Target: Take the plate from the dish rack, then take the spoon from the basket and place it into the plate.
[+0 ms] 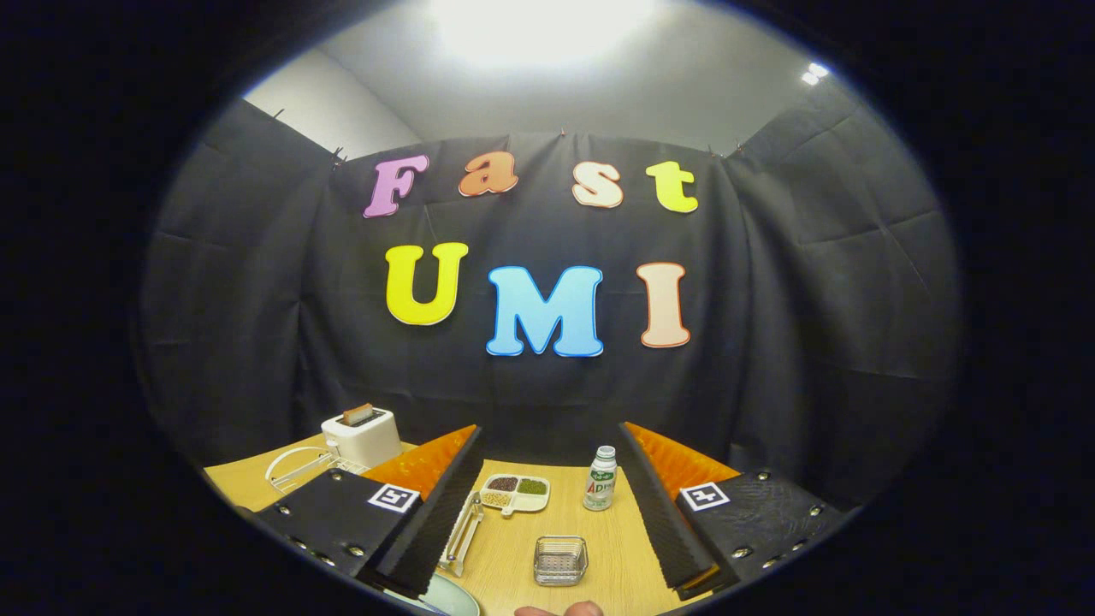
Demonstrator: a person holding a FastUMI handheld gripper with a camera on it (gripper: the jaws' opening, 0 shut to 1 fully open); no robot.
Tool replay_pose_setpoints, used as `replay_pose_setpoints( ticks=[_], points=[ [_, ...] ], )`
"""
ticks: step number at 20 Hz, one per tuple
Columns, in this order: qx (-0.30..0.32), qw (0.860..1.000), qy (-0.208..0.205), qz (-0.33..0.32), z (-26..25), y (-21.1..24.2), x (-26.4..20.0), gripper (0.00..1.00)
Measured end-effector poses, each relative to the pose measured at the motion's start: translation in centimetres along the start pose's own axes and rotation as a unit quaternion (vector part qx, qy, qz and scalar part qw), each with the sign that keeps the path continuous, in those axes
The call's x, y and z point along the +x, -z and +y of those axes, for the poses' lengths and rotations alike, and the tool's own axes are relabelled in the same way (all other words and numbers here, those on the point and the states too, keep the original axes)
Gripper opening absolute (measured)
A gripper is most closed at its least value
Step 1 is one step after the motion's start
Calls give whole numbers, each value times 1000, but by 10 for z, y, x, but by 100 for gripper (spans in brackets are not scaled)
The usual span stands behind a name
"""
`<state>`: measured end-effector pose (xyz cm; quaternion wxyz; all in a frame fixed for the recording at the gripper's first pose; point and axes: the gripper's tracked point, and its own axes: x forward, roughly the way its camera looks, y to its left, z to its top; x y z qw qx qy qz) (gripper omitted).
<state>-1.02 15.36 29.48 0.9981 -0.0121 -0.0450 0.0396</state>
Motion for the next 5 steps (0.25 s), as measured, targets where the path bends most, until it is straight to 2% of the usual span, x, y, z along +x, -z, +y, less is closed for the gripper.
replay_pose_setpoints(
  ticks=[5],
  points=[
    [12, 1000, -4, 0, -18, 10, 2, 95]
  ],
)
